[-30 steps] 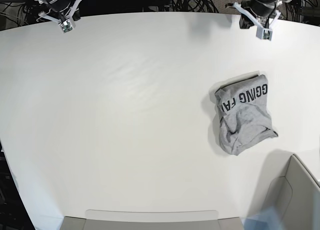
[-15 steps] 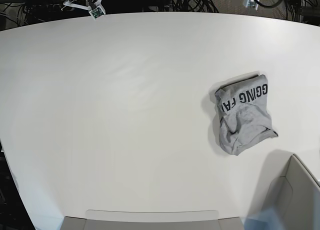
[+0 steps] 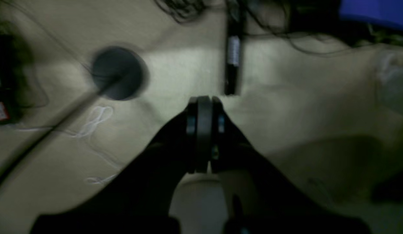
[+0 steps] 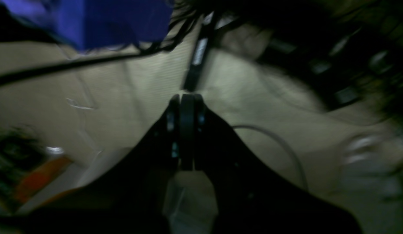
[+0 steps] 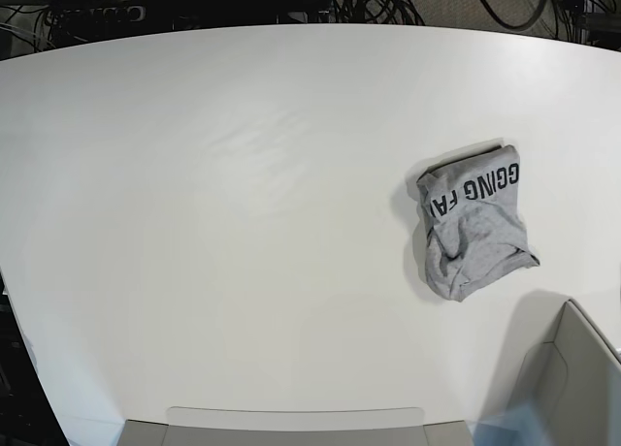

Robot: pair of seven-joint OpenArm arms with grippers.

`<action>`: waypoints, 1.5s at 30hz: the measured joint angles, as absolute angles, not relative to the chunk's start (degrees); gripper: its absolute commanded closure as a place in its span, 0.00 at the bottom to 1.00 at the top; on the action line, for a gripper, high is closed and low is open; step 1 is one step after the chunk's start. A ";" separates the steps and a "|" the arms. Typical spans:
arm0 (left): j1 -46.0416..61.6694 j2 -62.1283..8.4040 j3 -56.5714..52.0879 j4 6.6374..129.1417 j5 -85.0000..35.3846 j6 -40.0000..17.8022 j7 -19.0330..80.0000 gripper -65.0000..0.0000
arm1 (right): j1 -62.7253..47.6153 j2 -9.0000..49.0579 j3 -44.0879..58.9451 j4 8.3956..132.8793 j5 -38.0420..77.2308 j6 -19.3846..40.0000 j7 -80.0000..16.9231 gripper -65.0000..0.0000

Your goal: Fold the T-shirt properly

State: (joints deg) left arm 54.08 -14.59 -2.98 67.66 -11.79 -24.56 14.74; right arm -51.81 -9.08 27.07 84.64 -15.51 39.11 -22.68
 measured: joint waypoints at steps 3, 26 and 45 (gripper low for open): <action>48.16 -15.35 -2.94 55.16 -11.57 -26.98 9.15 1.00 | -48.16 -8.78 29.34 75.31 -16.23 39.09 -17.93 1.00; 8.88 -14.68 -3.11 0.25 -2.55 -28.49 -13.76 1.00 | -15.94 11.57 45.80 -0.19 -39.42 5.67 12.12 1.00; 9.78 -12.34 -2.66 0.03 -1.67 2.52 -13.34 0.98 | -9.82 9.96 45.80 -0.01 -44.97 -11.22 12.71 1.00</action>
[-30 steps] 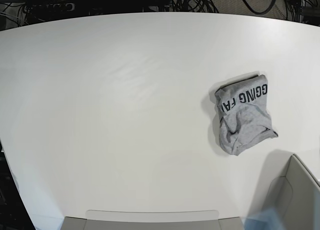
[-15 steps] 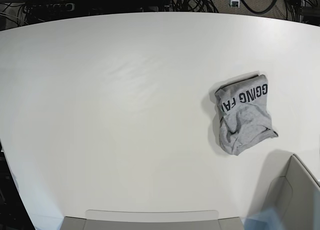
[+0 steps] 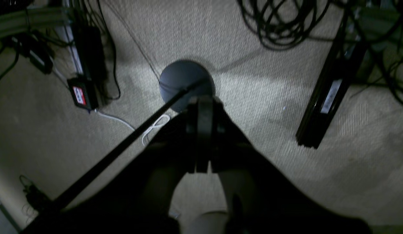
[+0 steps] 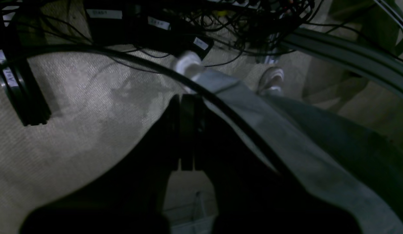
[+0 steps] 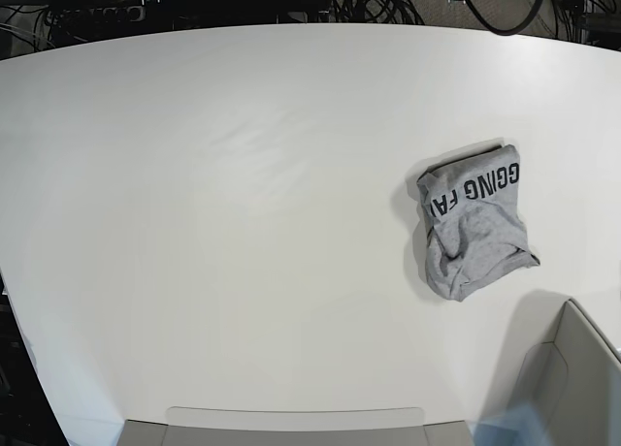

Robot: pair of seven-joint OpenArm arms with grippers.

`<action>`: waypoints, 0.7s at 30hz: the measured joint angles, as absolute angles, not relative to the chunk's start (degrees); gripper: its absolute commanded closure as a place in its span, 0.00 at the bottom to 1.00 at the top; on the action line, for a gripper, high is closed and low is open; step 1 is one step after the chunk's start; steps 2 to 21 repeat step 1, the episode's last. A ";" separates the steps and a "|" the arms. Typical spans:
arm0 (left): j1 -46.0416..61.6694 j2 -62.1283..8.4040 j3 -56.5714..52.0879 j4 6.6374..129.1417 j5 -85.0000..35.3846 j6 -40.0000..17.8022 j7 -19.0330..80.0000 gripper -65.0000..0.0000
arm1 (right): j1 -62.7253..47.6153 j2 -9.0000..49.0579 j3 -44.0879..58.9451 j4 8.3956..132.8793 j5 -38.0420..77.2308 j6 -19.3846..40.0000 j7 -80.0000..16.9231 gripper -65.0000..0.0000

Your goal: Fold the T-shirt properly

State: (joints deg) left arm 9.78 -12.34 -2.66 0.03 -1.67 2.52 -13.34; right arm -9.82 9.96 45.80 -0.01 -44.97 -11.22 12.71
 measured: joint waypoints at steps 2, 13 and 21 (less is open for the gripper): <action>9.67 -12.36 -2.66 0.03 -1.69 2.55 -13.32 0.98 | -9.52 9.52 45.80 -0.14 -45.28 -11.09 12.08 1.00; 9.67 -12.36 -2.66 0.03 -1.69 2.55 -13.32 0.98 | -9.52 9.52 45.80 -0.14 -45.28 -11.09 12.08 1.00; 9.67 -12.36 -2.66 0.03 -1.69 2.55 -13.32 0.98 | -9.52 9.52 45.80 -0.14 -45.28 -11.09 12.08 1.00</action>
